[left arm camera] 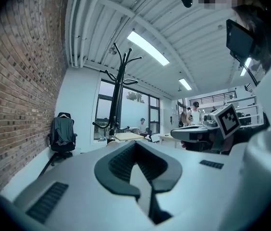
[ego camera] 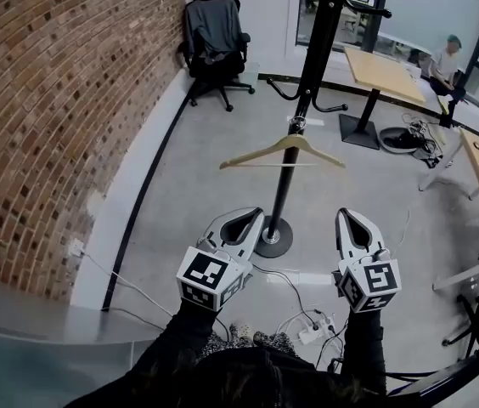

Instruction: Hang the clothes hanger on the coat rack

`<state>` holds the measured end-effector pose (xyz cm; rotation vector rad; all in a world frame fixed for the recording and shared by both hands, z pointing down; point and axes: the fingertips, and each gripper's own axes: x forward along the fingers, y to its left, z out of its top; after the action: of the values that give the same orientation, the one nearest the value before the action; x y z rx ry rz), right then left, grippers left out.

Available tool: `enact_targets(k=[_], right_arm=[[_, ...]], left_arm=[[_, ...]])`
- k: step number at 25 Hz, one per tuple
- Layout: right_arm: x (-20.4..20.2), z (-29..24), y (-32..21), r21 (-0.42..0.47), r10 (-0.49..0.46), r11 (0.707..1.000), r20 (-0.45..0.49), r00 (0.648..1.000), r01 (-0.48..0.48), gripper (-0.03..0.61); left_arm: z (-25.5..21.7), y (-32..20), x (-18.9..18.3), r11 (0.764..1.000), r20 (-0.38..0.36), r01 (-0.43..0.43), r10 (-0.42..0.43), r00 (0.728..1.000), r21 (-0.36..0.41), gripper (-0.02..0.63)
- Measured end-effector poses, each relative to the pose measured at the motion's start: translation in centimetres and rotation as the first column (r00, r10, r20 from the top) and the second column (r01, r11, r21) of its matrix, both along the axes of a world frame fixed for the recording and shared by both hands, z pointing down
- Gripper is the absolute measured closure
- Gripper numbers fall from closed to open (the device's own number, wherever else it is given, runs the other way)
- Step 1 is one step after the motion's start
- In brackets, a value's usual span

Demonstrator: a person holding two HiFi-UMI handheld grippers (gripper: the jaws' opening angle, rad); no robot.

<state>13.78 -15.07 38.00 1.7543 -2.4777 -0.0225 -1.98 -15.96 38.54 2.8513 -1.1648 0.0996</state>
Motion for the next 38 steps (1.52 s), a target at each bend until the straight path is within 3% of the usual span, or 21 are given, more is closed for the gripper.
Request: enact_targets(k=[4,15,26,38], right_arm=[[0.1,-0.1,1.4,-0.029,-0.020,0.999,0.043,0.999,0.021,0.569],[-1.0,-1.3,6.6,-0.019,-0.098,0.995,-0.030,0.995,0.098,0.569],[-0.9,-1.2,11.4,-0.020,-0.087,0.996,-0.035,0.996,0.087,0.569],[0.7,-1.1,13.9,-0.030,-0.054,0.998,-0.032,0.998,0.053,0.569]], left_arm=[[-0.5,1.5,1.2,1.000,-0.009,0.014,-0.014,1.000,0.021,0.606],[-3.2,7.0,3.9,0.996,-0.051,0.059,-0.056,0.997,0.071,0.606],[-3.0,12.0,3.0,0.992,-0.066,0.105,-0.101,0.993,0.065,0.606],[-3.4,14.3,4.1,0.993,-0.068,0.098,-0.093,0.993,0.072,0.606]])
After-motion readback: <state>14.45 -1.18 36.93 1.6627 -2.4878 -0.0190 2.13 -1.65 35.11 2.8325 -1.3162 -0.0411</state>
